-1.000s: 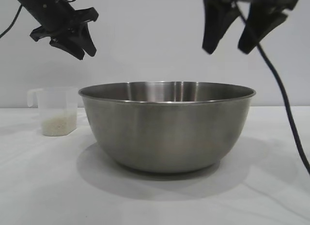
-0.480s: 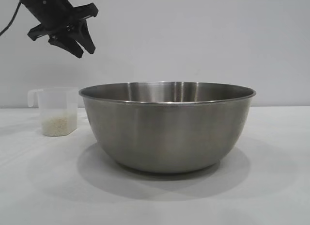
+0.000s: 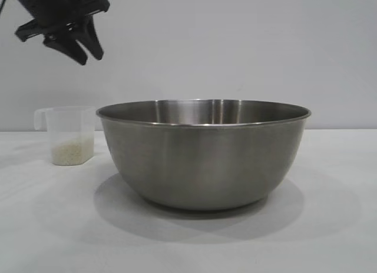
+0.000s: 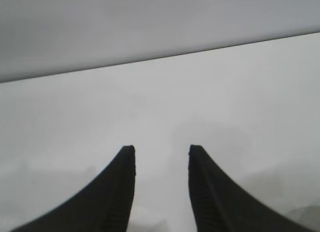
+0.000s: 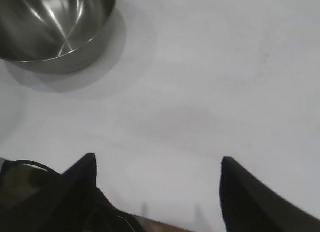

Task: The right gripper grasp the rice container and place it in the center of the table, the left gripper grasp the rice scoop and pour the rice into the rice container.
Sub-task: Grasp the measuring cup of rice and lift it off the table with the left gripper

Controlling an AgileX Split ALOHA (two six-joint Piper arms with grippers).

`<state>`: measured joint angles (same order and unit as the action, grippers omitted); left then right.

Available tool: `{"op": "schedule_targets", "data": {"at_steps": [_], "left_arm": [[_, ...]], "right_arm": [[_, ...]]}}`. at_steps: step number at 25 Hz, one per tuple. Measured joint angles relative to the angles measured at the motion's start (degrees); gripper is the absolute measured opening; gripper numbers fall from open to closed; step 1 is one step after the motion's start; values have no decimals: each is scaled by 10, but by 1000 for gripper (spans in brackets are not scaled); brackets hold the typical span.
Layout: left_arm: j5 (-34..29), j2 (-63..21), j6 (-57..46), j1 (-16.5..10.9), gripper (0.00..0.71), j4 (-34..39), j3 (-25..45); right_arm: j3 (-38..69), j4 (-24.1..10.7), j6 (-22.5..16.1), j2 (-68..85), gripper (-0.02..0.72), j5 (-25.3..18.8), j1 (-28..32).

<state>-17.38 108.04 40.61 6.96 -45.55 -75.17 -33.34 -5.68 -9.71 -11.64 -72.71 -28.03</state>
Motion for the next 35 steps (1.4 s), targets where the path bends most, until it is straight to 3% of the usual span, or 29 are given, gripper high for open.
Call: {"op": "schedule_targets", "data": {"at_steps": [4,8,12,15,18,20,23,28,35], "left_arm": [[93,-72,44,0,218,-7,122],[174,-139,74,0,218,-9,230],[223,-172,76,0,218,-10,306],[267,-175,70,15,218,6,353],[338,-175,-25,58,218,107,399],[392,-177,-139,86,218,219,431],[489,-178,-298,96,218,334,485],[638,-149,-362,85,218,365,548],[801,-9,-375,84,218,374,555]], "right_arm": [[25,7,0,31,433,-3,0],[38,3,0,63,433,41,0],[50,-2,1,68,433,67,0],[51,-3,5,68,433,69,0],[52,-3,10,68,433,69,0],[53,-3,11,68,433,69,0],[53,-3,12,68,433,69,0],[53,-3,13,68,433,70,0],[53,-3,13,68,433,70,0]]}}
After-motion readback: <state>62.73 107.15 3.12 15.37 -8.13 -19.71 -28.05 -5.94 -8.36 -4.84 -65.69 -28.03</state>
